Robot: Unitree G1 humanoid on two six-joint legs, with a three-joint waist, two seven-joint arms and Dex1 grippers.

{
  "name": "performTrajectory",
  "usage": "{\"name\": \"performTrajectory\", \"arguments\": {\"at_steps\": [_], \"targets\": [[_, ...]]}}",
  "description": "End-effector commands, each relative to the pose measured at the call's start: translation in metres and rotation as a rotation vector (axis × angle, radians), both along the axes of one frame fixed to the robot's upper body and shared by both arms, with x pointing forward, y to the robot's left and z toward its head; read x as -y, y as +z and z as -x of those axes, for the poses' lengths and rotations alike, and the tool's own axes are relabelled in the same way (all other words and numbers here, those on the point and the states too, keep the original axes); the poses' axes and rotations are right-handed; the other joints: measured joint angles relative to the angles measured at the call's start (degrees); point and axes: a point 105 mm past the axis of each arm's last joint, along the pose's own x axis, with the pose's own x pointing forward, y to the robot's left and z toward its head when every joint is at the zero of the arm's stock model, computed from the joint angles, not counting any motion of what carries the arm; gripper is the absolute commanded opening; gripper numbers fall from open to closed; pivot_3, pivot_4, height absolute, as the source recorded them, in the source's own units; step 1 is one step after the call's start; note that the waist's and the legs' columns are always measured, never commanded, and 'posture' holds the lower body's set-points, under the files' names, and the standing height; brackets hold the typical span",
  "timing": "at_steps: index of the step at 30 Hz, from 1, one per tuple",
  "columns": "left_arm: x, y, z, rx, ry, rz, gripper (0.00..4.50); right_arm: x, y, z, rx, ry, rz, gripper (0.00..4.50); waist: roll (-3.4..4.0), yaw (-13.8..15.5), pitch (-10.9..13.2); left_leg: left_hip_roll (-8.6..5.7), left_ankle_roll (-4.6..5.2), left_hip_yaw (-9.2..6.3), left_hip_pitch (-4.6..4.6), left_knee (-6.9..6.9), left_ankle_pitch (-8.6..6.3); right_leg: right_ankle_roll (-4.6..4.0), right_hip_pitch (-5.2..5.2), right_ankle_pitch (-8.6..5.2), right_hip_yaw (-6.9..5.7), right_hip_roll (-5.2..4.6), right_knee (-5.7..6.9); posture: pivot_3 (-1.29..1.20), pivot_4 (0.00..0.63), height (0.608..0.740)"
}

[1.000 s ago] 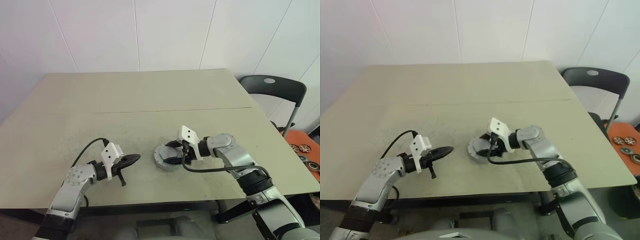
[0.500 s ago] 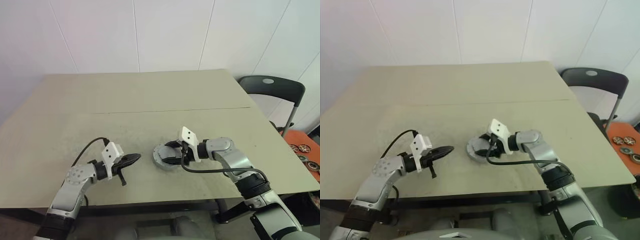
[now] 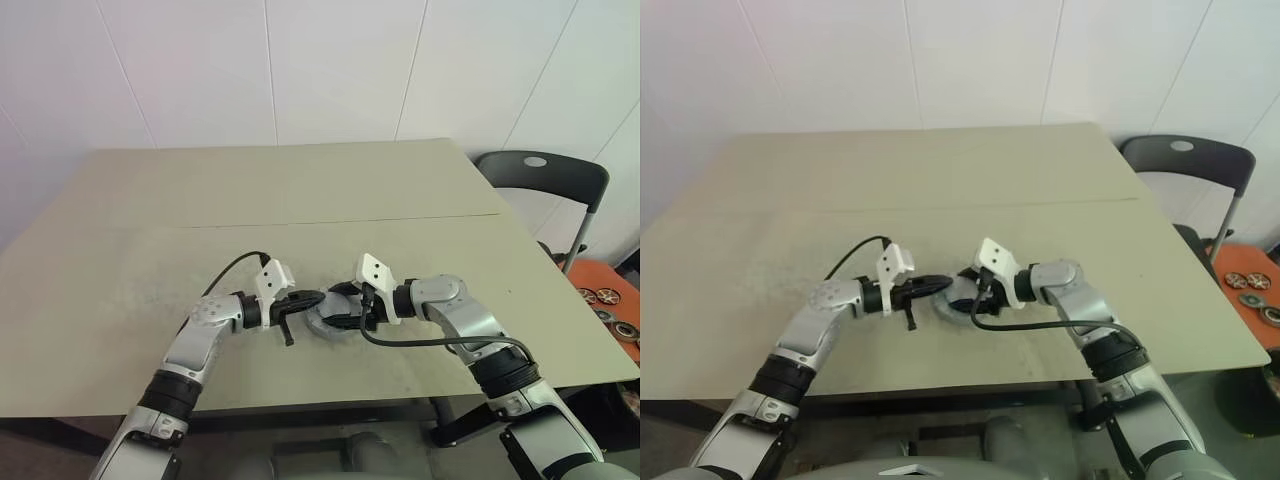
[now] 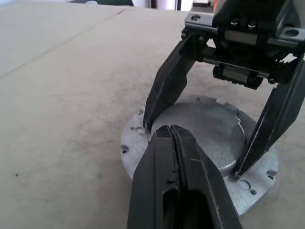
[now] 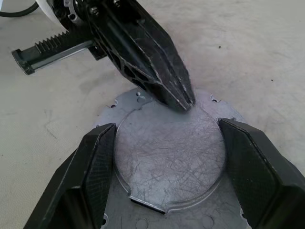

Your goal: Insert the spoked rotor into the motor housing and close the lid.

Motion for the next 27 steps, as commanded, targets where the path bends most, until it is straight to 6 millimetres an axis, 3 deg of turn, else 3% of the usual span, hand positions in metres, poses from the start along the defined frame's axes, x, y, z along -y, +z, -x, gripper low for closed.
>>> {"name": "performTrajectory", "arguments": {"at_steps": [1,5,10,12,13,16,21,27], "targets": [[0.008,-0.025,0.011,-0.065,-0.091,-0.15,0.0,0.0,-0.013,0.0,-0.018,-0.03,0.046,3.05,-0.01,-0.04,-0.02,-0.01,0.0,0.0,0.05,0.01,0.0,-0.03,0.04,-0.02,0.0,0.0,0.02,0.0,0.0,0.74],[0.01,-0.043,0.017,-0.139,-0.107,-0.233,0.0,-0.001,-0.018,-0.002,-0.008,-0.041,0.073,3.05,0.01,-0.13,-0.23,-0.01,0.0,-0.01,0.63,-0.05,0.0,-0.05,0.59,-0.06,0.0,0.0,-0.05,0.0,0.0,0.74],[0.003,-0.067,0.04,-0.264,-0.192,-0.357,0.0,-0.003,-0.017,-0.004,-0.013,-0.057,0.066,3.05,0.08,-0.81,-0.48,0.0,-0.06,-0.07,1.38,-0.13,-0.04,-0.07,1.17,-0.08,0.0,-0.01,-0.51,0.0,0.0,0.74],[0.003,-0.067,0.041,-0.27,-0.189,-0.359,0.0,-0.003,-0.016,-0.008,-0.027,-0.085,0.055,3.05,0.15,-1.55,-0.62,0.0,-0.16,-0.1,1.64,-0.23,-0.1,-0.07,1.58,-0.08,0.0,-0.06,-0.84,0.0,0.0,0.74],[0.002,-0.066,0.04,-0.263,-0.183,-0.363,0.0,-0.002,-0.016,-0.009,-0.027,-0.095,0.056,3.81,0.12,-1.83,-0.67,-0.02,-0.22,-0.14,1.65,-0.23,-0.14,-0.07,1.67,-0.08,0.0,-0.07,-0.91,0.0,0.0,0.74],[0.001,-0.066,0.036,-0.246,-0.17,-0.383,0.0,-0.003,-0.013,-0.012,-0.023,-0.105,0.047,4.46,0.01,-1.87,-0.76,-0.05,-0.31,-0.2,1.65,-0.25,-0.2,-0.06,1.72,-0.09,0.0,-0.1,-0.99,0.0,0.0,0.74],[0.003,-0.067,0.035,-0.246,-0.168,-0.376,0.0,-0.006,-0.003,-0.013,-0.034,-0.092,0.001,4.46,-0.01,-1.88,-0.79,-0.05,-0.31,-0.26,1.68,-0.31,-0.2,-0.06,1.7,-0.09,-0.03,-0.09,-0.98,0.0,0.0,0.74],[0.005,-0.068,0.036,-0.248,-0.158,-0.362,0.0,-0.005,0.029,0.0,-0.134,-0.017,-0.189,4.46,0.03,-1.69,-0.73,-0.1,-0.34,-0.32,1.53,-0.32,-0.22,-0.05,1.65,-0.1,-0.03,-0.1,-1.07,0.0,0.0,0.74]]}}
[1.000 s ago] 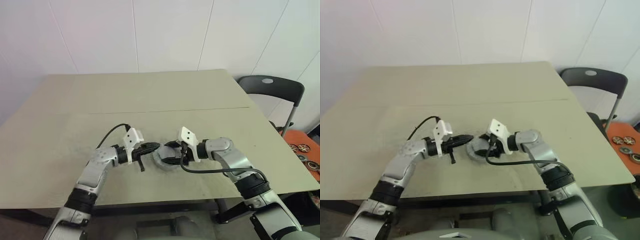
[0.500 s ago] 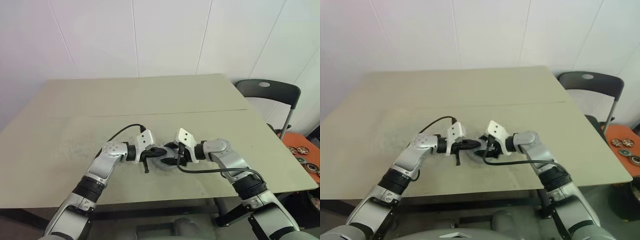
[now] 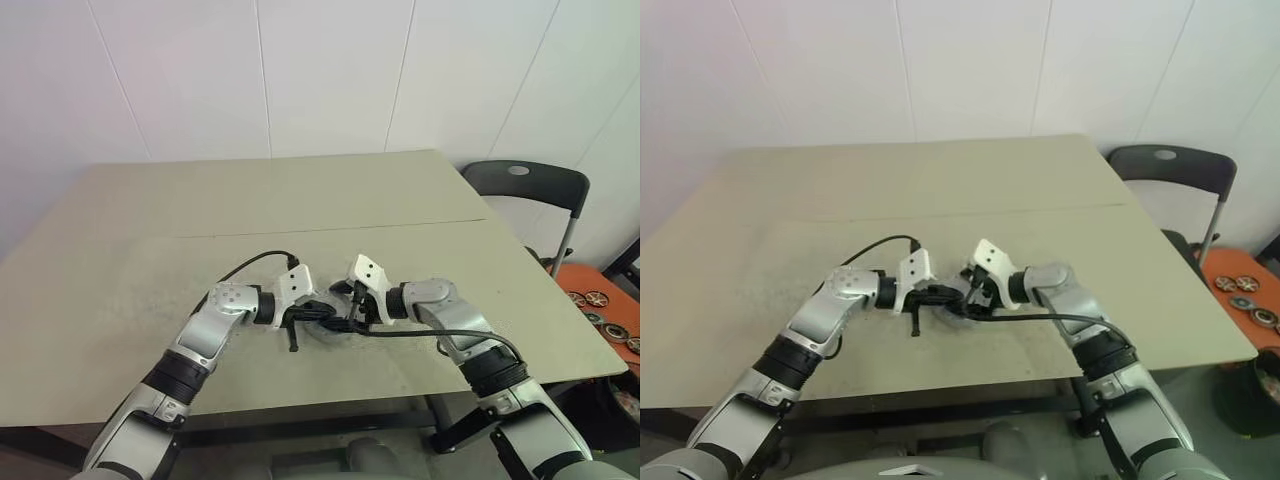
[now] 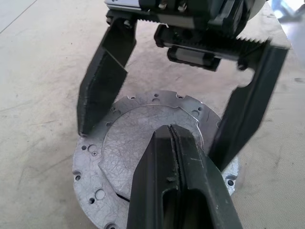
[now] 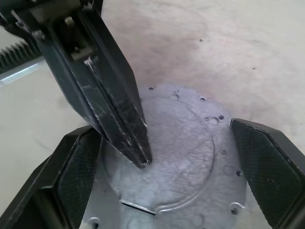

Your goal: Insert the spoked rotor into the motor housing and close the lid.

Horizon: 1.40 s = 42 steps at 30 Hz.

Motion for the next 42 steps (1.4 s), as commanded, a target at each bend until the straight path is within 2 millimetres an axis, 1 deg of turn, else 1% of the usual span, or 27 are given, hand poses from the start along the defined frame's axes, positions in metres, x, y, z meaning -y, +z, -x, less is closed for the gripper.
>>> {"name": "performTrajectory", "arguments": {"at_steps": [1,5,6,9,11,14,17,21,27,33,38,42], "targets": [[-0.012,-0.058,0.023,-0.175,0.012,-0.172,0.0,0.001,0.037,-0.001,0.0,0.024,-0.146,4.46,0.05,0.07,0.02,-0.02,0.01,-0.02,-0.05,-0.03,0.0,0.01,-0.03,-0.01,0.0,-0.01,-0.04,0.0,0.0,0.74],[-0.011,-0.057,0.023,-0.165,0.006,-0.171,0.0,0.012,0.052,-0.008,-0.029,-0.024,-0.212,4.46,0.12,0.13,0.01,-0.04,0.07,-0.07,-0.23,-0.11,0.04,0.03,-0.06,-0.01,0.0,-0.01,-0.29,0.0,0.0,0.74],[-0.01,-0.057,0.023,-0.165,0.005,-0.17,0.0,0.016,0.053,-0.013,-0.034,-0.058,-0.217,4.46,0.14,0.13,-0.01,-0.05,0.1,-0.08,-0.32,-0.11,0.05,0.03,-0.09,-0.01,0.0,-0.01,-0.33,0.0,0.0,0.74],[-0.01,-0.057,0.023,-0.164,0.003,-0.17,0.0,0.031,0.049,-0.028,-0.066,-0.177,-0.193,4.46,0.25,0.23,-0.07,-0.11,0.15,-0.15,-0.76,-0.04,0.09,0.04,-0.39,0.0,0.0,-0.01,-0.37,0.0,0.0,0.74],[-0.01,-0.057,0.023,-0.162,0.002,-0.171,0.0,0.039,0.046,-0.038,-0.154,-0.279,-0.207,4.46,0.26,0.35,-0.07,-0.13,0.16,-0.16,-0.79,-0.03,0.09,0.05,-0.41,0.0,0.0,-0.01,-0.38,0.0,0.0,0.74],[-0.011,-0.058,0.022,-0.153,0.001,-0.189,0.0,0.046,0.05,-0.049,-0.286,-0.387,-0.272,4.46,0.36,0.41,-0.07,-0.14,0.17,-0.17,-0.81,-0.04,0.1,0.05,-0.42,0.0,0.0,-0.01,-0.37,0.0,0.0,0.74],[-0.013,-0.058,0.022,-0.151,0.0,-0.193,0.0,0.046,0.054,-0.047,-0.391,-0.412,-0.311,4.46,0.48,0.4,-0.07,-0.15,0.17,-0.18,-0.84,-0.06,0.1,0.05,-0.45,0.0,0.0,-0.01,-0.37,0.0,0.0,0.74],[-0.016,-0.057,0.02,-0.144,0.003,-0.198,0.0,0.043,0.052,-0.036,-0.519,-0.398,-0.332,4.46,0.5,0.34,-0.07,-0.15,0.18,-0.18,-0.85,-0.09,0.09,0.05,-0.48,0.0,0.0,0.0,-0.37,0.0,0.0,0.74],[-0.019,-0.057,0.02,-0.141,0.004,-0.206,0.0,0.037,0.055,-0.03,-0.604,-0.384,-0.392,4.46,0.58,0.15,-0.05,-0.15,0.18,-0.18,-0.86,-0.08,0.09,0.06,-0.52,-0.01,0.0,0.0,-0.37,0.0,0.0,0.74],[-0.026,-0.061,0.02,-0.148,0.008,-0.229,0.0,0.046,0.036,-0.031,-0.618,-0.458,-0.308,4.46,0.6,0.06,-0.04,-0.15,0.17,-0.18,-0.89,-0.13,0.09,0.06,-0.58,-0.01,0.0,0.0,-0.39,0.0,0.0,0.74],[-0.028,-0.061,0.021,-0.148,0.01,-0.233,0.0,0.055,0.024,-0.025,-0.651,-0.491,-0.259,4.46,0.64,-0.05,-0.06,-0.15,0.18,-0.18,-0.87,-0.21,0.09,0.06,-0.6,-0.01,0.0,0.0,-0.4,0.0,0.0,0.74],[-0.029,-0.061,0.02,-0.147,0.012,-0.231,0.0,0.059,0.014,-0.014,-0.707,-0.493,-0.246,4.46,0.65,-0.09,-0.07,-0.15,0.18,-0.18,-0.86,-0.24,0.09,0.06,-0.61,-0.01,0.0,0.0,-0.4,0.0,0.0,0.74]]}}
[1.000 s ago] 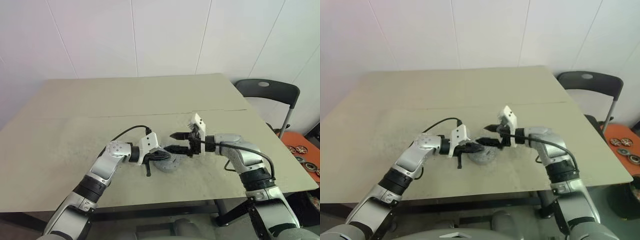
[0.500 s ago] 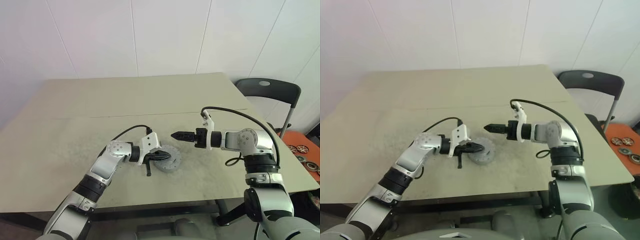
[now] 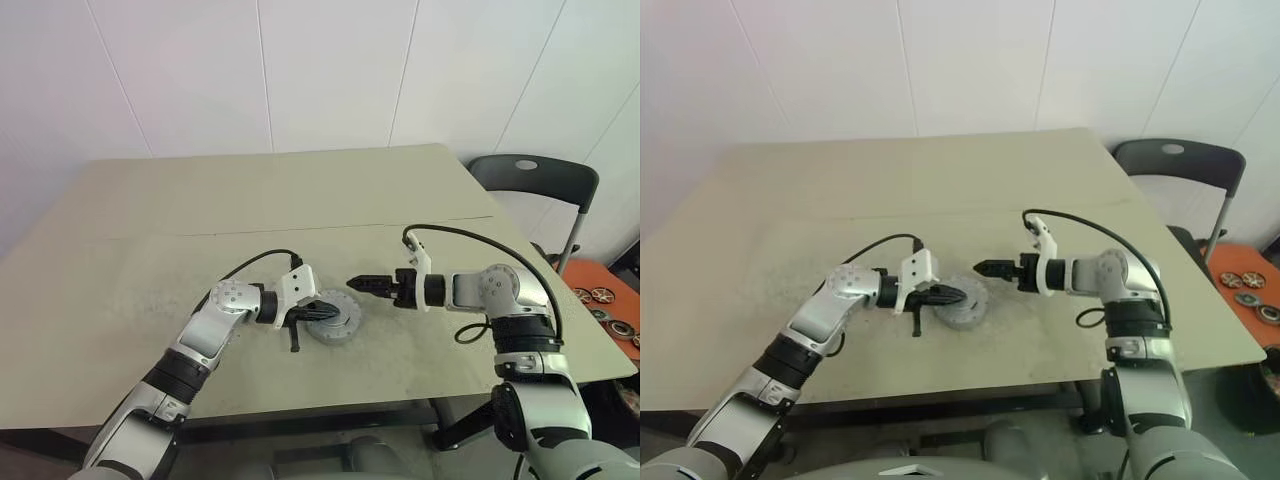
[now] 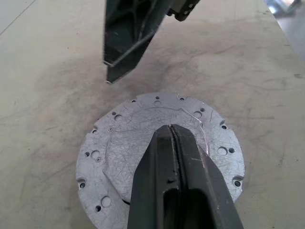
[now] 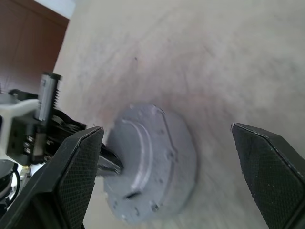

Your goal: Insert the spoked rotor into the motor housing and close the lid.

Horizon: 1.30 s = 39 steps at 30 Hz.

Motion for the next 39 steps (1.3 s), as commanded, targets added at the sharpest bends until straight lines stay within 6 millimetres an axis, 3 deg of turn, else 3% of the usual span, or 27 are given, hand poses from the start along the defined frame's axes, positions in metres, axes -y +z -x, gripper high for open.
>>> {"name": "performTrajectory", "arguments": {"at_steps": [1,9,17,25,29,34,39], "targets": [[-0.031,-0.066,0.02,-0.187,0.051,-0.228,0.0,0.0,0.001,0.007,-0.018,0.015,-0.023,4.46,0.0,0.0,0.0,0.0,0.0,0.0,0.01,-0.01,0.0,0.0,0.0,0.0,0.0,0.0,0.0,0.0,0.0,0.74],[-0.038,-0.074,0.021,-0.201,0.064,-0.252,0.0,-0.01,-0.013,0.027,-0.15,0.027,-0.098,4.46,0.02,-0.13,-0.06,0.01,0.0,0.0,0.04,-0.11,0.0,0.0,-0.02,-0.01,0.0,0.01,-0.03,0.0,0.0,0.74],[-0.048,-0.072,0.016,-0.196,0.083,-0.269,0.0,-0.039,-0.014,0.035,-0.23,0.054,-0.191,4.46,0.06,-0.41,-0.28,0.01,-0.02,-0.04,0.1,-0.16,-0.01,0.0,-0.03,-0.01,0.0,0.03,-0.03,0.0,0.0,0.74],[-0.054,-0.07,0.012,-0.185,0.094,-0.284,0.0,-0.056,0.017,0.022,-0.244,0.05,-0.453,4.46,-0.01,-1.74,-0.38,0.01,0.01,-0.09,0.08,-0.57,0.0,0.0,-0.08,0.0,0.0,0.07,0.0,0.0,0.0,0.74],[-0.054,-0.07,0.012,-0.183,0.091,-0.285,0.0,-0.063,0.034,0.032,-0.21,0.146,-0.54,4.46,0.15,-2.05,-0.24,0.02,0.02,-0.09,0.02,-0.64,0.01,0.0,-0.2,0.0,0.0,0.1,0.03,0.0,0.0,0.74],[-0.053,-0.07,0.011,-0.181,0.089,-0.286,0.0,-0.064,0.036,0.047,-0.227,0.226,-0.55,4.46,0.25,-2.95,-0.18,0.03,0.04,-0.09,-0.04,-0.75,0.0,0.0,-0.28,0.0,0.01,0.12,0.02,0.0,0.0,0.74],[-0.053,-0.069,0.011,-0.181,0.086,-0.283,0.0,-0.062,0.019,0.048,-0.283,0.203,-0.435,4.46,0.32,-2.9,-0.16,0.02,0.05,-0.1,-0.02,-0.7,-0.01,0.01,-0.2,-0.01,0.02,0.1,-0.05,0.0,0.0,0.74]]}}
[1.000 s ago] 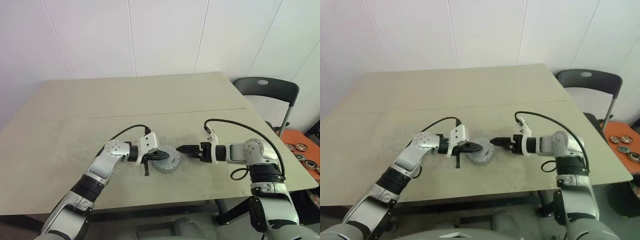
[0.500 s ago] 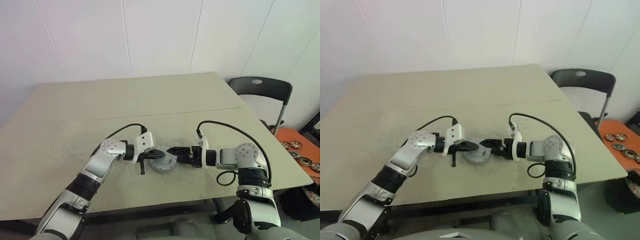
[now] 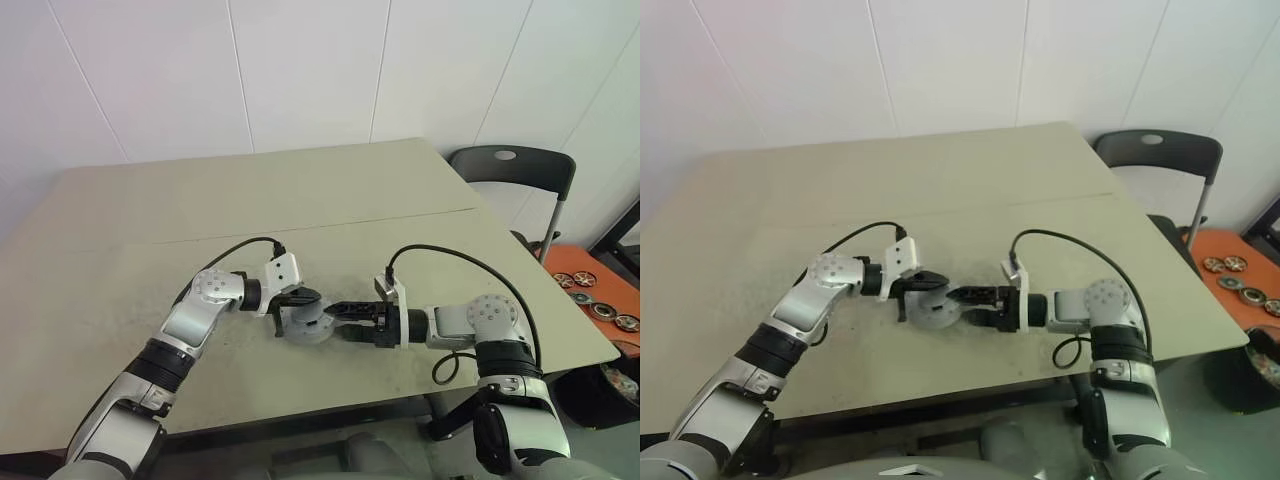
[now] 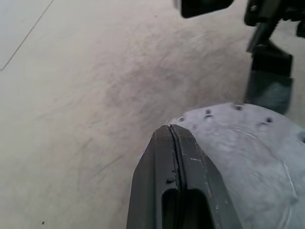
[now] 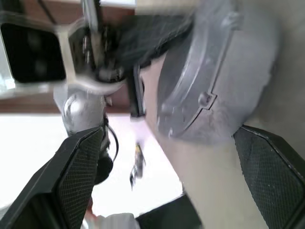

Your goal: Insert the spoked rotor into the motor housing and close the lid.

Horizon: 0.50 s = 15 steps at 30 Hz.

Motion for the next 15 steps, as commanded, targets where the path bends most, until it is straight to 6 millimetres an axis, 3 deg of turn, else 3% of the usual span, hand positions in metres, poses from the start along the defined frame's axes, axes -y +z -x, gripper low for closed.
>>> {"name": "performTrajectory", "arguments": {"at_steps": [1,8,12,15], "targets": [[-0.025,-0.075,0.031,-0.253,0.026,-0.205,0.0,-0.009,0.024,-0.012,0.069,-0.003,-0.047,4.46,-0.01,-0.07,0.0,0.0,0.0,0.0,0.0,0.0,0.0,0.0,0.0,0.0,0.0,0.0,-0.03,0.0,0.0,0.74],[-0.028,-0.073,0.03,-0.248,0.03,-0.206,0.0,-0.008,-0.01,-0.048,0.023,-0.244,0.208,4.46,-0.25,-0.27,-0.13,0.01,0.0,-0.02,0.1,-0.02,0.0,0.0,0.04,0.0,0.0,0.01,0.0,0.0,0.0,0.74],[-0.028,-0.073,0.031,-0.251,0.033,-0.206,0.0,-0.014,-0.001,-0.048,0.03,-0.232,0.169,4.46,-0.11,-0.28,-0.11,0.0,-0.22,-0.19,0.25,0.02,-0.14,-0.01,0.11,0.0,-0.03,-0.02,-0.27,0.0,0.0,0.74],[-0.029,-0.074,0.031,-0.251,0.035,-0.207,0.0,-0.02,0.013,-0.045,0.044,-0.204,0.079,3.92,-0.05,-0.24,-0.05,0.0,-0.25,-0.25,0.18,0.06,-0.16,-0.01,0.06,0.0,-0.12,-0.09,-0.46,0.0,0.0,0.74]]}}
